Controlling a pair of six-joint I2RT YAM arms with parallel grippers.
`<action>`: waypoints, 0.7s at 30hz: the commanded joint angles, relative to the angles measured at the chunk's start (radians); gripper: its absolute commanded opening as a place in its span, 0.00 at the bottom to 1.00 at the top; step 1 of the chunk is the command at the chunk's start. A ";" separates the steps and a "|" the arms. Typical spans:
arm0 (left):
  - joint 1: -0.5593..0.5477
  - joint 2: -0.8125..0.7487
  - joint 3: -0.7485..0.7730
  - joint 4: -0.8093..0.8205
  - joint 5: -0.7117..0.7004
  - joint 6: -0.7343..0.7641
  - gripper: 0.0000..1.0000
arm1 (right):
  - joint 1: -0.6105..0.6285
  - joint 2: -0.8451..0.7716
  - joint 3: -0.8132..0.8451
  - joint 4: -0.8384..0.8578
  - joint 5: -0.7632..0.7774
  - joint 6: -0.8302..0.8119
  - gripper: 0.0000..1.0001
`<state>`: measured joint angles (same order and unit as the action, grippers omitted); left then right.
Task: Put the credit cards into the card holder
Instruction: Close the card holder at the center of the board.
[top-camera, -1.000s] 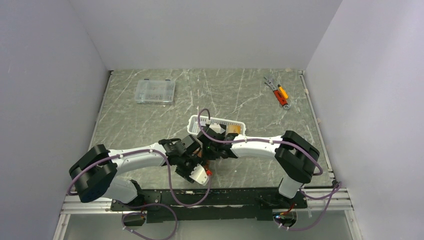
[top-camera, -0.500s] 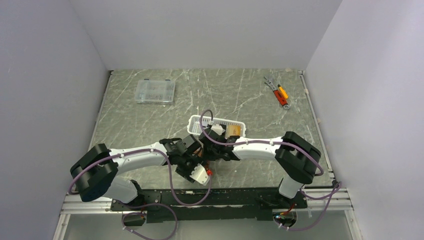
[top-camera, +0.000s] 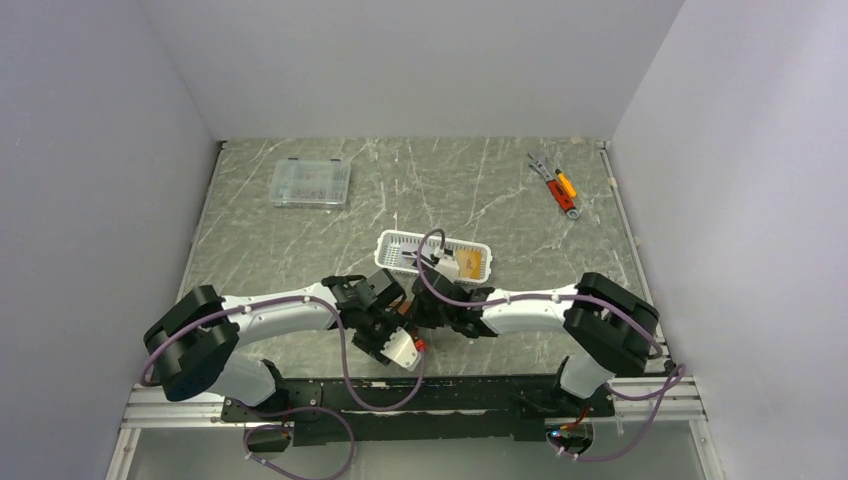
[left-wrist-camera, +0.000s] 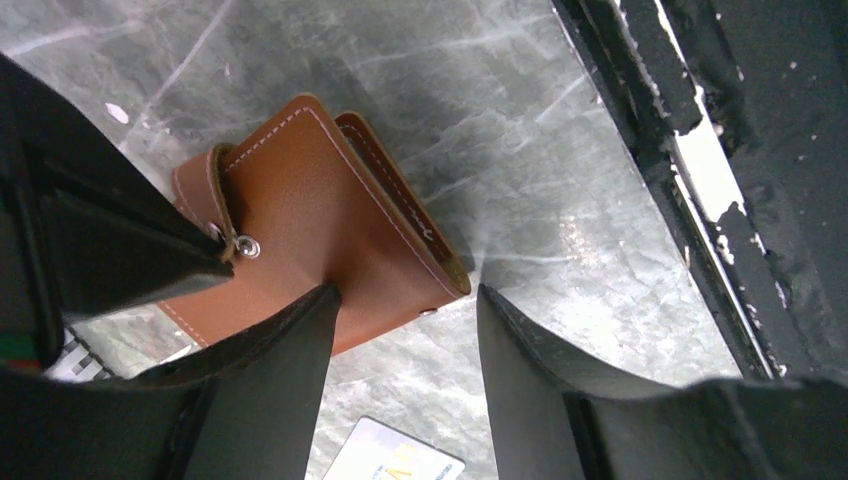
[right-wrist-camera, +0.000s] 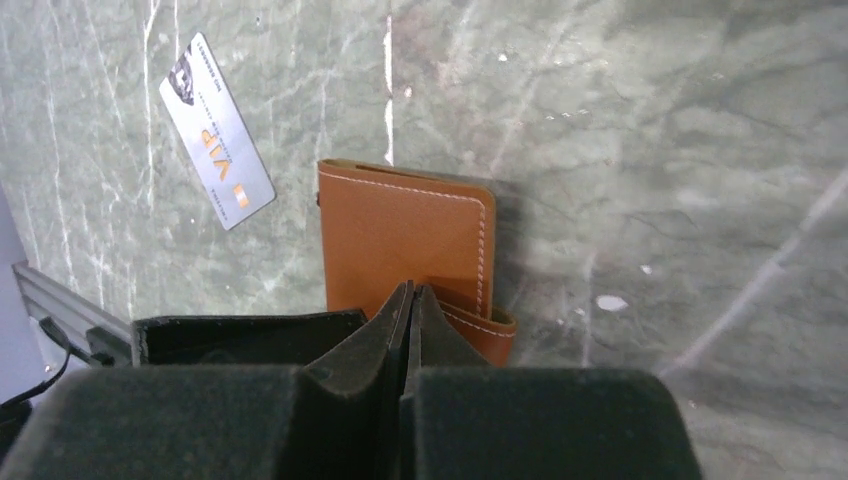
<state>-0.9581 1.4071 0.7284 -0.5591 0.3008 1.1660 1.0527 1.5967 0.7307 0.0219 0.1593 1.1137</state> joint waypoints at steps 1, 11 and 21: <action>0.014 0.047 0.019 -0.008 -0.022 -0.046 0.60 | 0.096 -0.033 -0.110 -0.142 0.109 -0.007 0.00; 0.019 0.069 0.053 -0.034 -0.005 -0.059 0.59 | 0.192 -0.012 -0.132 -0.050 0.268 -0.015 0.00; -0.017 0.046 0.059 -0.067 0.063 -0.107 0.59 | 0.056 -0.195 -0.095 -0.047 0.192 -0.114 0.00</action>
<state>-0.9489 1.4418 0.7727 -0.5873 0.2985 1.1099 1.1557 1.4643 0.6296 0.0254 0.4034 1.0809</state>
